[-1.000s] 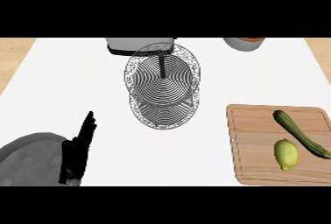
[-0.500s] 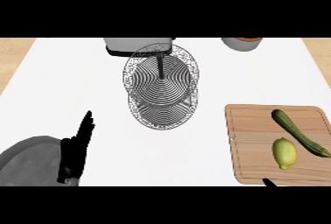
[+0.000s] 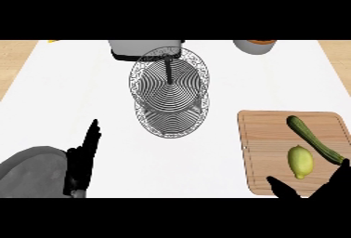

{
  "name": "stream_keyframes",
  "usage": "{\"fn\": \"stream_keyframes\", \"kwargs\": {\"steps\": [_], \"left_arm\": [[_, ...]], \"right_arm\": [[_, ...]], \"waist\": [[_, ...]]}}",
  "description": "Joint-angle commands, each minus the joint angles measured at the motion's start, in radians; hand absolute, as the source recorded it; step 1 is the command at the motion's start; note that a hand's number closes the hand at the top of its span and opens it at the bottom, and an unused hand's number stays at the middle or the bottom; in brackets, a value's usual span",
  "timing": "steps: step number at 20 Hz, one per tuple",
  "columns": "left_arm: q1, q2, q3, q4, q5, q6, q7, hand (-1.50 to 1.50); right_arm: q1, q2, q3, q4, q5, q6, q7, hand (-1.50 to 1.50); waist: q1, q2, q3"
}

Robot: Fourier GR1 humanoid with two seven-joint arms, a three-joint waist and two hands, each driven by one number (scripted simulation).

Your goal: Pick the lemon from the cutting board and place it in the tiered basket

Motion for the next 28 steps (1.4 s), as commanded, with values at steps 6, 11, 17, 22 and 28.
{"fn": "stream_keyframes", "kwargs": {"steps": [6,11,17,22,28], "left_arm": [[0.042,-0.019,0.027,-0.006,-0.001,-0.037,-0.028,0.00],[0.028,-0.031,0.020,-0.066,-0.051,-0.015,0.071,0.00],[0.042,-0.047,0.045,-0.029,-0.055,-0.041,0.007,0.00],[0.099,-0.012,0.072,-0.040,-0.038,-0.110,-0.053,0.00],[0.039,-0.036,0.106,-0.049,-0.061,-0.104,0.032,0.00]], "right_arm": [[-0.010,-0.022,-0.032,-0.061,-0.078,0.151,0.049,-1.50],[-0.121,-0.027,-0.102,0.109,-0.127,0.106,0.004,-1.50],[-0.103,-0.015,-0.116,0.165,-0.195,0.082,-0.046,-1.50],[-0.116,-0.001,-0.101,0.114,-0.183,0.149,0.009,-1.50],[-0.158,-0.018,-0.171,0.241,-0.280,0.109,-0.106,-1.50]], "waist": [[-0.003,-0.001,-0.001],[-0.001,0.000,0.000],[-0.002,0.000,0.000],[-0.001,-0.001,-0.001],[-0.002,0.000,0.000]]}}
